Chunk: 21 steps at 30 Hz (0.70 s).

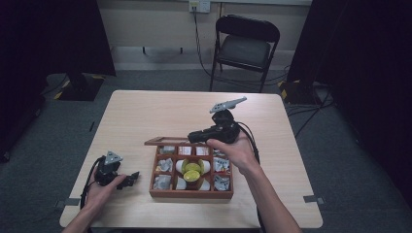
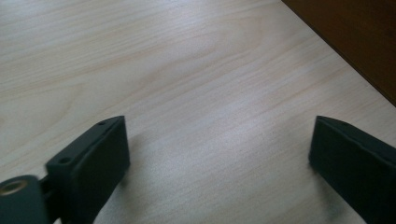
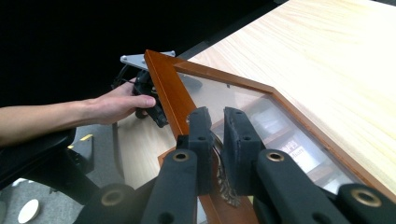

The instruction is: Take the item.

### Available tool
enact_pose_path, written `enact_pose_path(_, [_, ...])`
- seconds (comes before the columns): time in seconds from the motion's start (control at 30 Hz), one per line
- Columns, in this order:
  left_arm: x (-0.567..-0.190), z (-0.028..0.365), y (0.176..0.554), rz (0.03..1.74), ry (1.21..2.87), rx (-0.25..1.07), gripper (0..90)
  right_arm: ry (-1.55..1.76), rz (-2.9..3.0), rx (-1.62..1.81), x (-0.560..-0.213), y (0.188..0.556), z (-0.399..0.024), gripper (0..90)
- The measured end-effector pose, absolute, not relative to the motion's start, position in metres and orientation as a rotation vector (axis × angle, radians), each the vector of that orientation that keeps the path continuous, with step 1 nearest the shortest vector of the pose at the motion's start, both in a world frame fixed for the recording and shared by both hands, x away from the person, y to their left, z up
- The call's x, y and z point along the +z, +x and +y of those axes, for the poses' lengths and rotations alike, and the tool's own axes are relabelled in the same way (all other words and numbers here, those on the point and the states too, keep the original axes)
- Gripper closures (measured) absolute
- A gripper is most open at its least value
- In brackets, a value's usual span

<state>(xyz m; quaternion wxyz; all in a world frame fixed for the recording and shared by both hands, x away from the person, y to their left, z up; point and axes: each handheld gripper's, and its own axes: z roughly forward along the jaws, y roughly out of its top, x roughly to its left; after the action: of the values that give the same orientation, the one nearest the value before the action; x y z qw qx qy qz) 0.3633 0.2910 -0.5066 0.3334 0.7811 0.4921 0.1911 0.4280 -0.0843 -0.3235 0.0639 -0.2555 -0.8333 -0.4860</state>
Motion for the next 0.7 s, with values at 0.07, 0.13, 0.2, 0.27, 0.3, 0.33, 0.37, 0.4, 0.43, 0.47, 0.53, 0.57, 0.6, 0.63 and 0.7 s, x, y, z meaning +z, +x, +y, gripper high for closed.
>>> enact_pose_path(0.07, [-0.501,0.291,0.364,1.287,2.067,0.484,16.9,-0.776,-2.518,-1.47,-0.323,0.427,-0.085,81.9])
enact_pose_path(0.13, [-0.497,0.29,0.363,1.268,2.09,0.491,18.3,-0.778,-2.52,-1.469,-0.324,0.427,-0.085,81.9])
enact_pose_path(0.2, [-0.496,0.289,0.361,1.256,2.073,0.478,17.4,-0.779,-2.519,-1.469,-0.324,0.426,-0.084,81.9])
enact_pose_path(0.27, [-0.493,0.287,0.36,1.252,2.074,0.45,18.4,-0.78,-2.519,-1.472,-0.324,0.426,-0.085,82.0])
enact_pose_path(0.3, [-0.493,0.287,0.36,1.252,2.074,0.45,18.4,-0.78,-2.519,-1.472,-0.324,0.426,-0.085,82.0])
enact_pose_path(0.33, [-0.491,0.286,0.359,1.235,2.08,0.429,18.5,-0.779,-2.518,-1.472,-0.324,0.426,-0.085,82.0])
enact_pose_path(0.37, [-0.491,0.286,0.359,1.235,2.08,0.429,19.0,-0.78,-2.518,-1.471,-0.324,0.427,-0.085,82.0])
enact_pose_path(0.4, [-0.489,0.284,0.358,1.215,2.075,0.426,19.7,-0.78,-2.518,-1.47,-0.324,0.426,-0.085,82.0])
enact_pose_path(0.43, [-0.489,0.284,0.358,1.215,2.075,0.426,20.3,-0.78,-2.518,-1.47,-0.324,0.426,-0.085,82.0])
enact_pose_path(0.47, [-0.486,0.282,0.357,1.192,2.067,0.404,20.6,-0.78,-2.518,-1.47,-0.324,0.426,-0.085,82.0])
enact_pose_path(0.53, [-0.481,0.283,0.355,1.171,2.044,0.364,20.7,-0.781,-2.518,-1.47,-0.324,0.427,-0.085,82.0])
enact_pose_path(0.57, [-0.479,0.283,0.353,1.169,2.029,0.371,20.8,-0.781,-2.518,-1.47,-0.324,0.427,-0.085,82.0])
enact_pose_path(0.6, [-0.476,0.284,0.351,1.16,2.028,0.384,21.1,-0.782,-2.518,-1.47,-0.324,0.426,-0.085,82.0])
enact_pose_path(0.63, [-0.475,0.283,0.35,1.15,2.019,0.384,21.4,-0.781,-2.518,-1.47,-0.324,0.426,-0.085,82.0])
enact_pose_path(0.7, [-0.473,0.283,0.349,1.143,2.007,0.374,21.9,-0.781,-2.518,-1.47,-0.324,0.426,-0.085,82.0])
